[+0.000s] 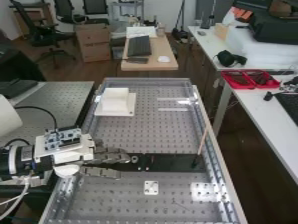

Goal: Grab the smaller nut and place it in the white container

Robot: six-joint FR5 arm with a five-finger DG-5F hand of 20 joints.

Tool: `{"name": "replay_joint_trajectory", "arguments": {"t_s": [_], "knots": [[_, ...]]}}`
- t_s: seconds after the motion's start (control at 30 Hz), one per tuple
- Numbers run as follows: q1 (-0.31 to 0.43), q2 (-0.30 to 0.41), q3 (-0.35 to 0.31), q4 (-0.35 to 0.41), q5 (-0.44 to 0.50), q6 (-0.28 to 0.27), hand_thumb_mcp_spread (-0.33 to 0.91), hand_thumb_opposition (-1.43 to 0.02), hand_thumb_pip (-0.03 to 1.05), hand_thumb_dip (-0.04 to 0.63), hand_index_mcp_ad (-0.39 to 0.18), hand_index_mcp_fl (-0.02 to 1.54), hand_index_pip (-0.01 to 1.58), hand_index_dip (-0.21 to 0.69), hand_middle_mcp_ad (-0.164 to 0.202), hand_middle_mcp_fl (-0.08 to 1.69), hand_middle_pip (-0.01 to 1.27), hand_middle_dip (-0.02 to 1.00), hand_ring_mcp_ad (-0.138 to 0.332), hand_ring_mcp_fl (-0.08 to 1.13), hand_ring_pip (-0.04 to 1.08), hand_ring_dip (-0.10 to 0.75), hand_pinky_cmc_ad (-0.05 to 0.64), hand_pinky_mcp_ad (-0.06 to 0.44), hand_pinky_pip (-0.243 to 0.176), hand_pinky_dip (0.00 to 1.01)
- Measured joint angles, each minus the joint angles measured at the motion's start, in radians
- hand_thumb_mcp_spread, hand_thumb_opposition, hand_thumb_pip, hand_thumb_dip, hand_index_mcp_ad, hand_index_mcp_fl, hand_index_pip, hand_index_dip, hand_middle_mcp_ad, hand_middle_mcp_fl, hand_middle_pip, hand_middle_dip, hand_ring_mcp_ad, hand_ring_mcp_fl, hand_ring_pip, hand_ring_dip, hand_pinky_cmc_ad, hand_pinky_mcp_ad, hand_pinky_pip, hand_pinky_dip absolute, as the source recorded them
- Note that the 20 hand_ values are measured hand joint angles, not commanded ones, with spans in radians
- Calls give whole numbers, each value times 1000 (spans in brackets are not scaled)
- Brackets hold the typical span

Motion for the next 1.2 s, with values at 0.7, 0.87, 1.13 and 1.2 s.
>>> {"name": "replay_joint_trajectory", "arguments": {"t_s": [0.7,0.87,1.13,1.2], "knots": [[8,3,-6,18,3,13,468,-855,649,262,-166,227,1545,117,33,204,124,202,98,2,94,82,346,283,-10,190],[7,1,1,1,3,1,473,-853,641,258,-166,223,1545,117,33,204,124,202,98,2,99,82,346,286,3,195],[6,-1,7,-17,4,-7,478,-853,646,262,-166,215,1543,117,35,202,126,202,98,3,99,82,346,286,3,195],[6,-1,8,-21,6,-9,476,-843,651,258,-166,199,1545,120,35,202,126,202,98,3,99,82,346,286,3,195]]}}
